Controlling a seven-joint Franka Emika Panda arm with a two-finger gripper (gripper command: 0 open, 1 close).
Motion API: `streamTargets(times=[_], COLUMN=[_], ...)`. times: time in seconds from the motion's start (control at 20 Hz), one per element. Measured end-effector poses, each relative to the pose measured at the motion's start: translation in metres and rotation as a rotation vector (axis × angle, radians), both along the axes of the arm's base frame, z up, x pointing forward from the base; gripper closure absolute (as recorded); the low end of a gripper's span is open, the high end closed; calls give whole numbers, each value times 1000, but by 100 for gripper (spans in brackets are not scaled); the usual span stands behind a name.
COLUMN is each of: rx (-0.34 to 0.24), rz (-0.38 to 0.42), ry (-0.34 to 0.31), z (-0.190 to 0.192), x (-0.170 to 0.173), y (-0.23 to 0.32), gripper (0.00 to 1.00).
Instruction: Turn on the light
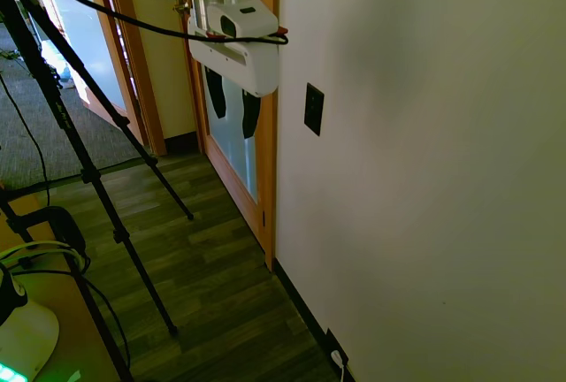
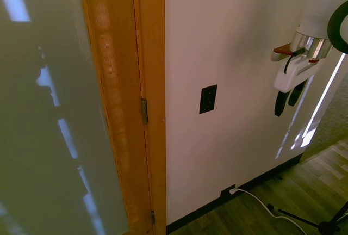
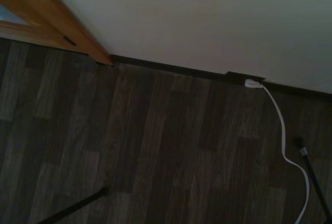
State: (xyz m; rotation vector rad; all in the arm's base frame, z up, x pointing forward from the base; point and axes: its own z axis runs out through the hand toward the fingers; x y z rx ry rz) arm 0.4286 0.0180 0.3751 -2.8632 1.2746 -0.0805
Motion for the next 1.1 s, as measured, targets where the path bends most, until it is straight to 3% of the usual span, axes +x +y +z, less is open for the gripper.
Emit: streamTargets(times=[0.15,0.45,0.85,1.1], rx=[1,-10,-19,-4], rz=[5,33,-46,-91], ry=[-15,-148,-226,-293], z=[0,-18,-68,-92], x=[3,44,132,155], y=[2,47,59,58], gripper=[0,0,0,0])
